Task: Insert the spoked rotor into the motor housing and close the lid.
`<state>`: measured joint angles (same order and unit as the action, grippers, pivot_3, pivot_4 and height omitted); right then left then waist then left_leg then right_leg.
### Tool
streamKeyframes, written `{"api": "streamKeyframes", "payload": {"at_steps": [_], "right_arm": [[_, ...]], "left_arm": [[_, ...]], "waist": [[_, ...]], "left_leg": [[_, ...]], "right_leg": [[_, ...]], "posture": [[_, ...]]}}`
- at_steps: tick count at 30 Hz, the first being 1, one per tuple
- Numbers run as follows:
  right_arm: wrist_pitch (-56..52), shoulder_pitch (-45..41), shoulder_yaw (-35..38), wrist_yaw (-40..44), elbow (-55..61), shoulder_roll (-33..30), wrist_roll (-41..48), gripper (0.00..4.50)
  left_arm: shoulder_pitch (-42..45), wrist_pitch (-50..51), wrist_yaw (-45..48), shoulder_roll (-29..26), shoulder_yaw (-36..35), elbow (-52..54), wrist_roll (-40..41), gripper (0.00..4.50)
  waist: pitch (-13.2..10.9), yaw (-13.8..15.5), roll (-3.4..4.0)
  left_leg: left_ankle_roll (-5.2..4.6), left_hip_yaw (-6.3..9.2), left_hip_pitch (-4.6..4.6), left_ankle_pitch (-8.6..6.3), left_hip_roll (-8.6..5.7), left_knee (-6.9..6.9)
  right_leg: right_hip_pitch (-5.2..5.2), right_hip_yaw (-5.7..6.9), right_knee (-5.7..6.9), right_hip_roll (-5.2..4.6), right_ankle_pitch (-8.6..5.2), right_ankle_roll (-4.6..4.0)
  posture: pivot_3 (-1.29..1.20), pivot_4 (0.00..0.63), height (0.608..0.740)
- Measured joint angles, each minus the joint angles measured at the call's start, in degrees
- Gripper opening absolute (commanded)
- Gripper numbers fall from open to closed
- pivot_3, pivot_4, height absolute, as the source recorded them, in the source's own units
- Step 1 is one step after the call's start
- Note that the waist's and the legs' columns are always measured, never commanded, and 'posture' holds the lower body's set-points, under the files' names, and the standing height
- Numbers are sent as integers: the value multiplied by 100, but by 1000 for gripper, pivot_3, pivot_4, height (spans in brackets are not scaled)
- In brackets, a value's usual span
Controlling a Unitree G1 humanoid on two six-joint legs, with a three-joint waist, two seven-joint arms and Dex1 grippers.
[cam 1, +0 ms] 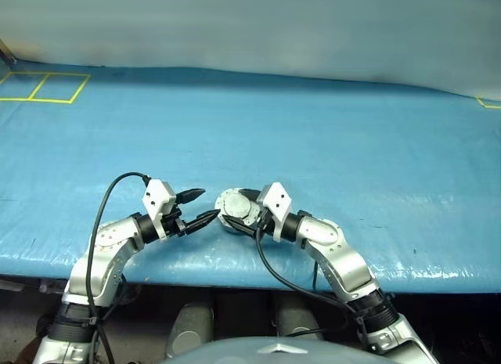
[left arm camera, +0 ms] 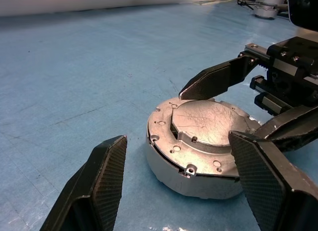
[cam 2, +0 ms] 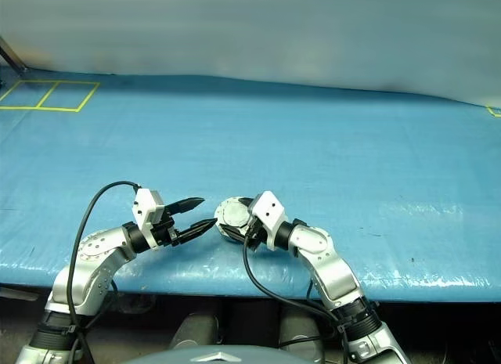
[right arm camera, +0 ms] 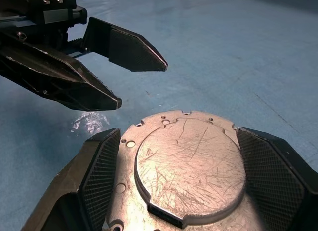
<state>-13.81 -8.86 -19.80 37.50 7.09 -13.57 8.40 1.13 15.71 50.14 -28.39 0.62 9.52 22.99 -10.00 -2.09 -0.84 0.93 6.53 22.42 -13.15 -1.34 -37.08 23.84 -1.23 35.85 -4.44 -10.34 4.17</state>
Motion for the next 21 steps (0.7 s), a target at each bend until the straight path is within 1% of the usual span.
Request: {"api": "streamKeyframes", "payload": {"at_steps": [12, 15, 16, 19, 21], "right_arm": [[-54, -73, -2, -165, -139, 68, -223, 3912], [-58, -70, -2, -156, -139, 75, -216, 3382], [-58, -69, -2, -141, -139, 74, -211, 3064], [-62, -65, 0, -121, -136, 69, -197, 3025], [-82, -65, 8, -122, -125, 67, -183, 3025]], "left_arm": [[-65, -43, 256, -16, -16, 0, 233, 3554], [-92, -78, 265, -38, -15, 0, 233, 3554], [-122, -112, 289, -82, -14, 0, 229, 3554], [-280, -127, 422, -305, -2, 0, 167, 3554], [-349, -155, 476, -350, 9, 0, 78, 3554]], "waist": [[0, 1, 0], [0, 1, 0], [0, -1, 0], [0, -2, 1], [-1, 2, 1]], "left_leg": [[0, 0, 1, 0, 1, 1], [0, 0, 1, 0, 1, 1], [0, 0, 1, 0, 1, 1], [0, 0, 1, 0, 1, 2], [0, 0, 2, 0, 1, 2]], "right_leg": [[1, 0, 0, 0, 0, -1], [1, 0, -1, 0, -1, -1], [2, 0, -1, 0, -1, -1], [2, 0, -1, 0, -2, -3], [2, 0, -2, -1, -2, -3]], "posture": [[0, 150, 740], [0, 150, 740], [0, 150, 740], [0, 150, 740], [0, 150, 740]]}}
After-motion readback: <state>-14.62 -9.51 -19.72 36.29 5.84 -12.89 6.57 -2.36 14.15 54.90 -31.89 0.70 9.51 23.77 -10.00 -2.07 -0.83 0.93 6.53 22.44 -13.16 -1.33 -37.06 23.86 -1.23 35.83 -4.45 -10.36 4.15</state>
